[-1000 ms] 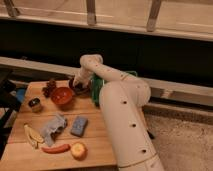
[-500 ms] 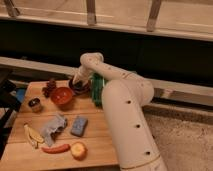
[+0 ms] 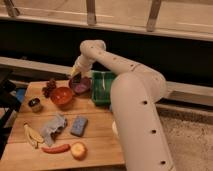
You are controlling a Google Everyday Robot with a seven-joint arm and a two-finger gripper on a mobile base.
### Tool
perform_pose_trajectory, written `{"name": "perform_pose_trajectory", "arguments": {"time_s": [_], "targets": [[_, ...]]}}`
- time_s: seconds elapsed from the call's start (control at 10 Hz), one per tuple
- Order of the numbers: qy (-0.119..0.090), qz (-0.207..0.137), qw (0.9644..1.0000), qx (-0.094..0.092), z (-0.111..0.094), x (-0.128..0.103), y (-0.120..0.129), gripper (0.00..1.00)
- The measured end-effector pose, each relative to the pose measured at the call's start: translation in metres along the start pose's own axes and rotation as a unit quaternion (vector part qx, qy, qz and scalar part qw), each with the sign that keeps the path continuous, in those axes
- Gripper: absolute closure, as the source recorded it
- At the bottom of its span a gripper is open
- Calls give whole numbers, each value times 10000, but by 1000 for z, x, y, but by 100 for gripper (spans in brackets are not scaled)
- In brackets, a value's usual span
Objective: Place eraser in red bowl
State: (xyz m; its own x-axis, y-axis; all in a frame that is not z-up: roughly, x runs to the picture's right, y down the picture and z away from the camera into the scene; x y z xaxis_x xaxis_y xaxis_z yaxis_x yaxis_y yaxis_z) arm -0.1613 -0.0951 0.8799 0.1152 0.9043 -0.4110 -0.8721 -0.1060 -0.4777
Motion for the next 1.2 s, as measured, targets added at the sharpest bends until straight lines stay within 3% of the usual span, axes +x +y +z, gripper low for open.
{"name": "perform_pose_trajectory", "arguments": {"time_s": [0.3,0.6,0.9,1.2], "targets": [[298,-536,9978,-240,4,32,44,96],[716,-933,9919,-481,30,55,81,67],[1158,-1032,9862,-574,60,76,86,39],[1266,-976,9853,-599,65,81,79,37]]}}
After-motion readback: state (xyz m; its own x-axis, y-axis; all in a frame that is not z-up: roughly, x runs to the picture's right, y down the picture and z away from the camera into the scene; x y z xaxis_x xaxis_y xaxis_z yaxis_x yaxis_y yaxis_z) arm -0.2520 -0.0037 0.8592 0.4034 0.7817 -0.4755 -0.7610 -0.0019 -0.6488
